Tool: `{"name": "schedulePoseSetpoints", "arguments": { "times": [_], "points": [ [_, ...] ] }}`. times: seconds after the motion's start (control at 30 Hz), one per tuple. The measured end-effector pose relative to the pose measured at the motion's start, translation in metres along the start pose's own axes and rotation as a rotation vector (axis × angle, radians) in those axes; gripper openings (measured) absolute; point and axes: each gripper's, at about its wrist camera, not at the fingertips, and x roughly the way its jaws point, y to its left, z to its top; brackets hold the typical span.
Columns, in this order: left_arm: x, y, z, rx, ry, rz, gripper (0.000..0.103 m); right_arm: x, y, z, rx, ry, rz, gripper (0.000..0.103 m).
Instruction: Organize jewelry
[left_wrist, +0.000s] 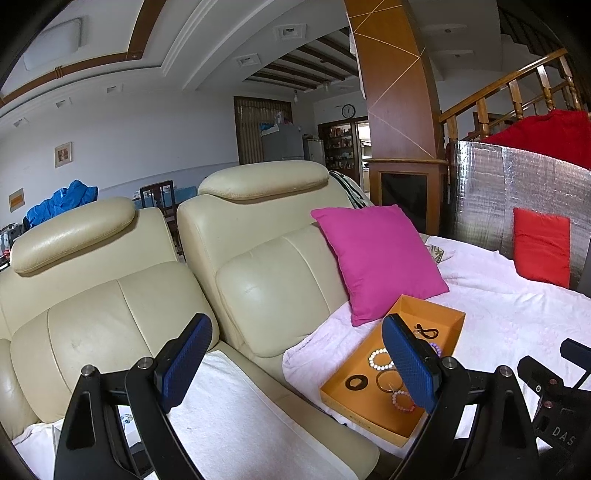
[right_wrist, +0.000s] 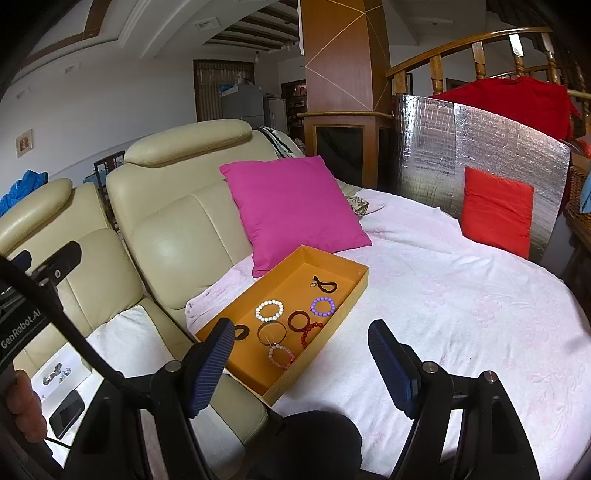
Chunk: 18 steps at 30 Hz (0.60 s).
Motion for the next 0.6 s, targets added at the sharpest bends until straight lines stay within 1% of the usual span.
{"name": "schedulePoseSetpoints", "arguments": {
  "times": [0.3, 0.6],
  "points": [
    [0.006, 0.002, -0.003, -0.01, 0.016, -0.003, 0.093, 0.007, 0.002, 0.001, 0.002, 0.009, -0.007, 0.078],
    [0.015, 0.006, -0.003, -0.018, 0.028, -0.003, 0.093, 0.009, 0.003, 0.007, 0.002, 0.0, -0.013, 0.078]
  ]
}}
